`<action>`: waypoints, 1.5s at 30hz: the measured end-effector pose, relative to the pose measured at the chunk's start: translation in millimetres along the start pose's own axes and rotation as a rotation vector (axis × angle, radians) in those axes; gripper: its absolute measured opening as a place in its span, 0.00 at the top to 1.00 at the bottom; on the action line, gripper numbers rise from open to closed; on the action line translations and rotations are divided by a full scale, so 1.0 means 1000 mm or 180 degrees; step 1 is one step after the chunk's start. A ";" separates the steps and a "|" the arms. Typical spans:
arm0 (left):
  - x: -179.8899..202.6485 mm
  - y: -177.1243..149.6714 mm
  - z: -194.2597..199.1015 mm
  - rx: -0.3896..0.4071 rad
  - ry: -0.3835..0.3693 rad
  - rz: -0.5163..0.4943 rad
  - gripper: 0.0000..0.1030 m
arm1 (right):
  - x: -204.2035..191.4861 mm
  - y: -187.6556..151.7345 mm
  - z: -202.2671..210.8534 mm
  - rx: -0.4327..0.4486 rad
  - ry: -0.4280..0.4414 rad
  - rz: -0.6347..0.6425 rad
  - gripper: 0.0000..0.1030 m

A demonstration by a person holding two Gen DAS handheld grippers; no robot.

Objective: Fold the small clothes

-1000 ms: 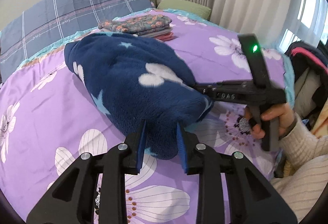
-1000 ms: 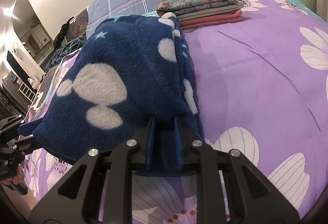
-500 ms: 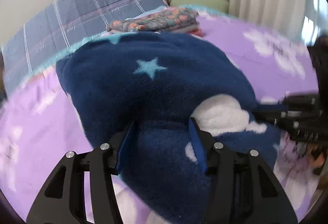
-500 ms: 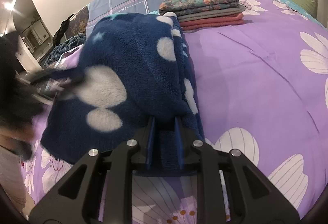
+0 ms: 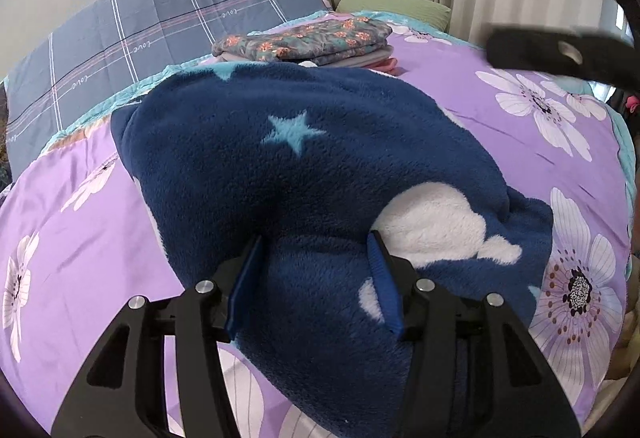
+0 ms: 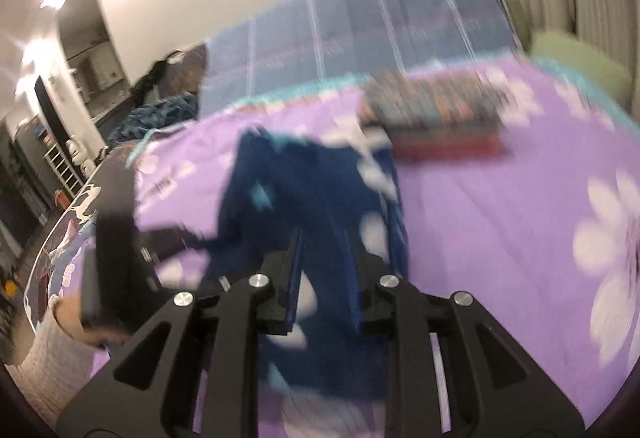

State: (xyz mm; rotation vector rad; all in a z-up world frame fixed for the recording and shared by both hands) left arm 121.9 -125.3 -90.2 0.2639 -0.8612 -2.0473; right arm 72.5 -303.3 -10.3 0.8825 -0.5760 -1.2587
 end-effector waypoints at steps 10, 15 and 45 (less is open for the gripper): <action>-0.011 0.011 0.023 0.0155 -0.0214 0.0205 0.52 | 0.027 -0.040 -0.097 -0.0598 -0.0004 -0.0306 0.72; -0.040 0.058 0.042 0.0581 -0.0021 0.0390 0.67 | 0.033 -0.045 -0.099 -0.0511 0.0115 -0.0340 0.71; -0.065 0.081 -0.092 0.0130 0.0655 0.0322 0.51 | 0.025 -0.050 -0.098 -0.0399 0.0038 -0.0253 0.70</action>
Point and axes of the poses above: each gripper's, at about its wrist camera, not at the fingertips, and z roughly against the way its jaws point, x to its right, y to its top, the point moved 3 cm from there along -z, roughly the way its jaws point, and after that the axes turned 14 degrees about z, right-handed, at the moved point
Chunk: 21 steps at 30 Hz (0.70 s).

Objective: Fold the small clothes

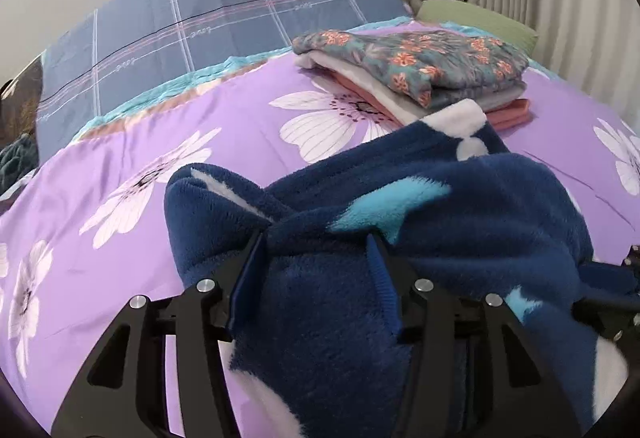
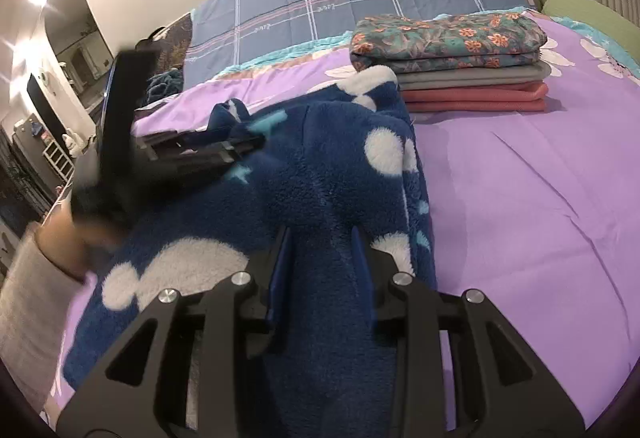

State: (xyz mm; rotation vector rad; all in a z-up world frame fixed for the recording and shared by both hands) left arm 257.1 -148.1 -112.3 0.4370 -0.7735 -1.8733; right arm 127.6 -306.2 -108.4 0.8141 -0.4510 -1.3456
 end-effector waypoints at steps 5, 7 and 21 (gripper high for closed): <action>-0.005 0.006 0.020 -0.0050 -0.0082 -0.0017 0.49 | -0.001 0.008 0.004 -0.0128 0.0022 0.0030 0.69; -0.008 0.009 0.031 -0.0048 -0.0129 -0.0011 0.43 | 0.004 0.022 0.014 -0.0228 0.0153 -0.0135 0.69; -0.018 -0.003 -0.005 -0.0121 -0.0167 0.0323 0.29 | 0.042 0.057 -0.081 -0.0584 0.0209 -0.0486 0.69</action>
Point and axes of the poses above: each gripper's, at about its wrist camera, not at the fingertips, and z roughly against the way its jaws point, x to its right, y to its top, the point moved 3 cm from there along -z, roughly the way its jaws point, and after that the axes turned 14 degrees about z, right-handed, at the moved point
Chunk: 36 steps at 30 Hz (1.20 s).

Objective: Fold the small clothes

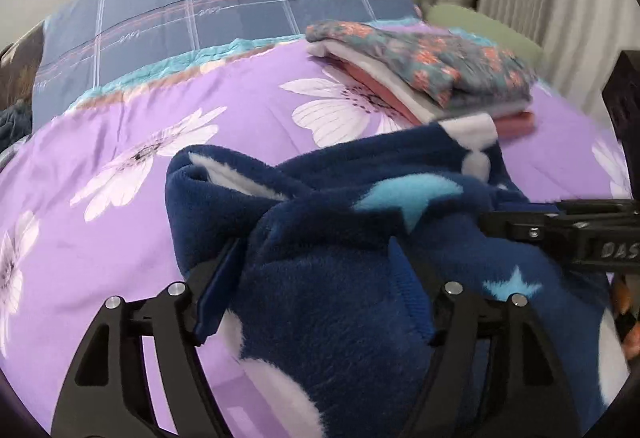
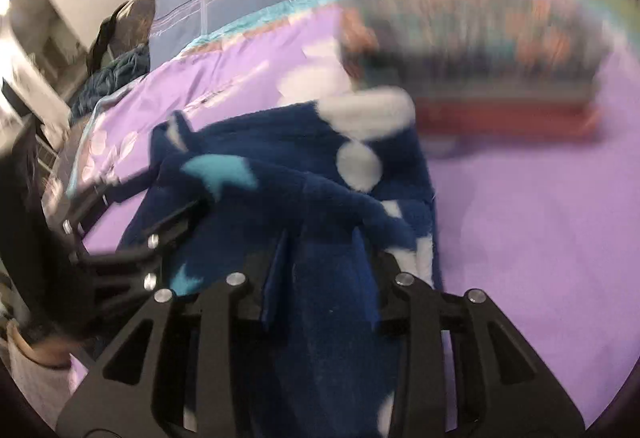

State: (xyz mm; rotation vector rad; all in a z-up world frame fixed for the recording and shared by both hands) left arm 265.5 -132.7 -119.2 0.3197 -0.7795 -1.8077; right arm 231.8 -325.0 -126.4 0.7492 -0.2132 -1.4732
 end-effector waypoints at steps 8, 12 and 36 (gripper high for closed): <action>0.002 -0.012 0.065 0.0212 0.0028 0.0043 0.29 | -0.016 -0.011 0.041 0.0291 -0.0172 0.0326 0.66; 0.004 -0.048 0.123 0.0396 -0.0162 -0.0098 0.28 | -0.032 -0.042 0.103 0.0577 -0.0590 0.0630 0.41; 0.065 -0.167 0.134 0.0269 0.0211 -0.0460 0.17 | -0.028 -0.198 0.120 0.0220 -0.0001 0.0121 0.40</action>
Point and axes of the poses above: each gripper's, at about its wrist camera, not at the fingertips, and z roughly against the way its jaws point, x to its right, y to its top, the point moved 3 cm from there along -z, roughly the way its jaws point, and after that the axes turned 14 degrees about z, right-handed, at the moved point
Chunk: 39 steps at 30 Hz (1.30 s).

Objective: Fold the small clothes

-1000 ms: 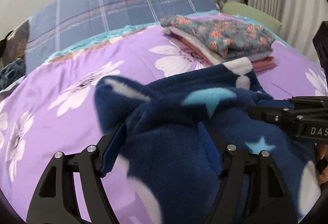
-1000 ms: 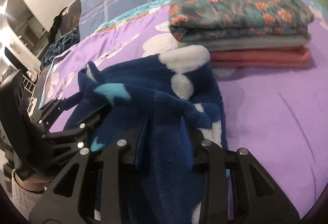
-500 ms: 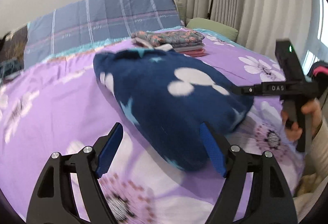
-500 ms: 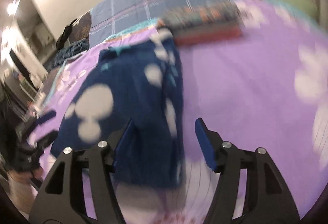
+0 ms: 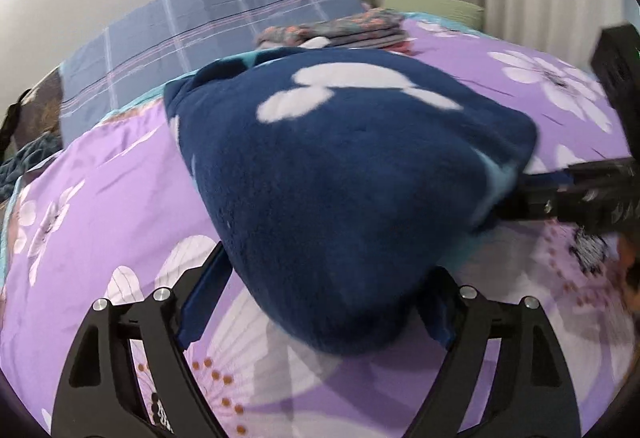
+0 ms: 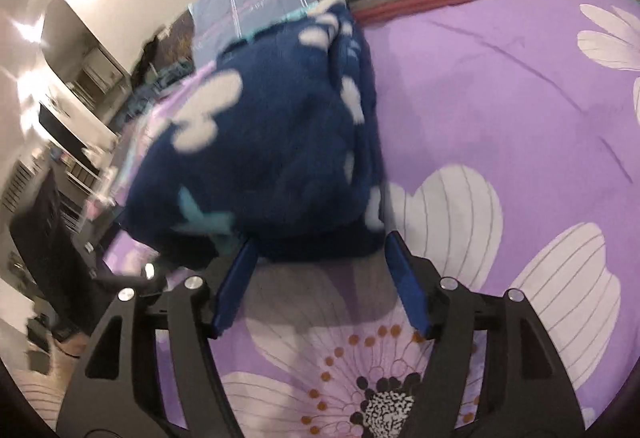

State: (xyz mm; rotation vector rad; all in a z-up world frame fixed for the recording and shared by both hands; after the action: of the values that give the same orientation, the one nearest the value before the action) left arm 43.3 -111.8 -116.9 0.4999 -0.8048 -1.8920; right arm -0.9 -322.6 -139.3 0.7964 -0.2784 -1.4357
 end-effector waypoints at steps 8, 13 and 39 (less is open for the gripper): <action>-0.006 -0.006 0.003 0.0000 0.0224 -0.0336 0.17 | 0.025 0.003 -0.004 -0.0127 0.0025 -0.0381 0.76; 0.001 -0.006 0.004 0.0041 0.0212 -0.0427 0.17 | 0.026 0.006 0.041 0.0335 0.0092 -0.0451 0.51; -0.032 -0.027 0.069 -0.0123 -0.0624 -0.0038 0.79 | -0.001 0.046 -0.012 0.0191 -0.0263 0.0062 0.86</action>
State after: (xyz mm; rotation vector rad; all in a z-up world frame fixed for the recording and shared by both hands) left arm -3.8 -53.1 -88.5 0.2986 -0.8920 -1.9850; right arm 42.4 -321.0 -118.8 0.7820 -0.3930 -1.4496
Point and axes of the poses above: each gripper's, at about its wrist camera, not at the fingertips, and z roughly against the way its jaws point, x to its right, y to its top, the point moved 3 cm from there along -z, roughly the way its jaws point, and after that the axes turned 14 degrees about z, right-handed, at the moved point
